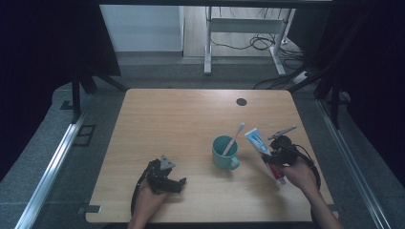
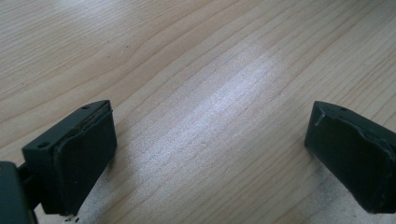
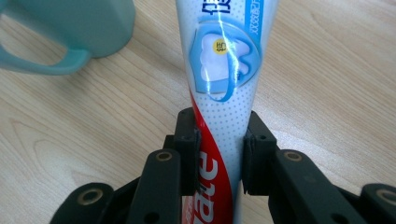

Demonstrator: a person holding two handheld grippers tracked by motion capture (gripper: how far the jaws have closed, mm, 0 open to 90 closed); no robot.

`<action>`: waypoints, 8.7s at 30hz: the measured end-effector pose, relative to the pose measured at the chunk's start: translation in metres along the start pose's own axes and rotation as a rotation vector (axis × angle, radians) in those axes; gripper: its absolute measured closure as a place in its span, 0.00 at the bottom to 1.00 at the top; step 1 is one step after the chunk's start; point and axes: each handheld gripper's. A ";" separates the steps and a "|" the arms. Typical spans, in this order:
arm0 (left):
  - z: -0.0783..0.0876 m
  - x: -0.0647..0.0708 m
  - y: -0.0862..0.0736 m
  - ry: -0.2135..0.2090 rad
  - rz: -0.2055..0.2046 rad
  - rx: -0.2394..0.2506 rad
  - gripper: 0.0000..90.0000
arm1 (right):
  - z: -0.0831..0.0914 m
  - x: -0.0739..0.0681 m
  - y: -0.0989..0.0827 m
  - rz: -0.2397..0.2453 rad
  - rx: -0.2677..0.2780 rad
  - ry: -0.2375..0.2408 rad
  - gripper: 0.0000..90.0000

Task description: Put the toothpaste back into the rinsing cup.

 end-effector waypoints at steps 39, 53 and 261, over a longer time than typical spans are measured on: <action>0.000 0.000 0.000 0.001 -0.004 0.003 0.02 | 0.046 -0.038 -0.005 0.096 0.322 0.158 0.80; 0.000 0.000 0.000 -0.001 -0.002 0.000 0.02 | 0.054 -0.053 0.013 0.103 0.385 0.234 0.80; 0.000 0.000 0.000 -0.001 -0.009 0.000 0.02 | 0.000 -0.080 0.030 0.173 0.336 0.201 0.15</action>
Point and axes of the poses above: each handheld gripper's, and its own axes: z roughly backward along the jaws, y roughly out of its top, x roughly to its right, and after that the axes turned 13 degrees about -z, right-handed
